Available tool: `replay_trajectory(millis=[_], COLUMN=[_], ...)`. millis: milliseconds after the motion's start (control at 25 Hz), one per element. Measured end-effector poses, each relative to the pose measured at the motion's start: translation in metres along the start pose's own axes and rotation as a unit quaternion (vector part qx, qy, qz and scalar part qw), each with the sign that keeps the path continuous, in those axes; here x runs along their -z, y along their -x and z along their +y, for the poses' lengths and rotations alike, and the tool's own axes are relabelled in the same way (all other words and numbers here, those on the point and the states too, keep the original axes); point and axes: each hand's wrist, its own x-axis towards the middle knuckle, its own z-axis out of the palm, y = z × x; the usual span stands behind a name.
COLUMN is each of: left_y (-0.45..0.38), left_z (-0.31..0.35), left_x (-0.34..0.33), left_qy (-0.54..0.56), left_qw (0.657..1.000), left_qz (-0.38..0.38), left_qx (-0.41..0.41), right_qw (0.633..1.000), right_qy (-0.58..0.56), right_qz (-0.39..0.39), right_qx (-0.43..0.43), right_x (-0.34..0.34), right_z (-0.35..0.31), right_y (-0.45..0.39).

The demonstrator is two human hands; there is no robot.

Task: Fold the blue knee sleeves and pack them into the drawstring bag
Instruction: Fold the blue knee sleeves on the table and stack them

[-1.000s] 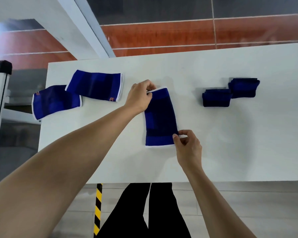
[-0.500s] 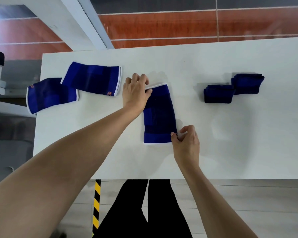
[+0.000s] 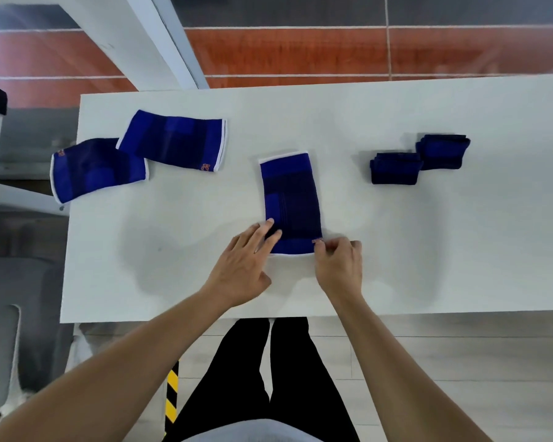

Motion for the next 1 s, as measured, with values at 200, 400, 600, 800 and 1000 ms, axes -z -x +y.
replay_trajectory(millis=[200,400,600,800,1000], left_y=[-0.009,0.007,0.037,0.051,0.048], left_z=[-0.006,-0.008,-0.014,-0.019,-0.017], left_x=[0.007,0.002,0.007,0.008,0.019], left_qy=[-0.065,0.025,0.155,0.171,0.224], left_qw=[0.995,0.992,0.984,0.982,0.971], left_qz=[0.055,0.090,0.079,0.081,0.070], left_qx=[-0.046,-0.083,-0.027,-0.012,0.049], right_qw=[0.945,0.898,0.976,0.892,0.888], right_qy=[-0.297,-0.402,0.001,0.156,0.134], right_qz=[-0.071,-0.107,0.022,0.013,-0.001], right_qx=[-0.114,-0.145,0.215,0.424,0.440], right_x=[0.021,0.018,0.017,0.006,0.001], right_z=[-0.012,0.000,0.045,0.052,0.046], right_y=[0.009,0.030,0.035,0.019,0.020])
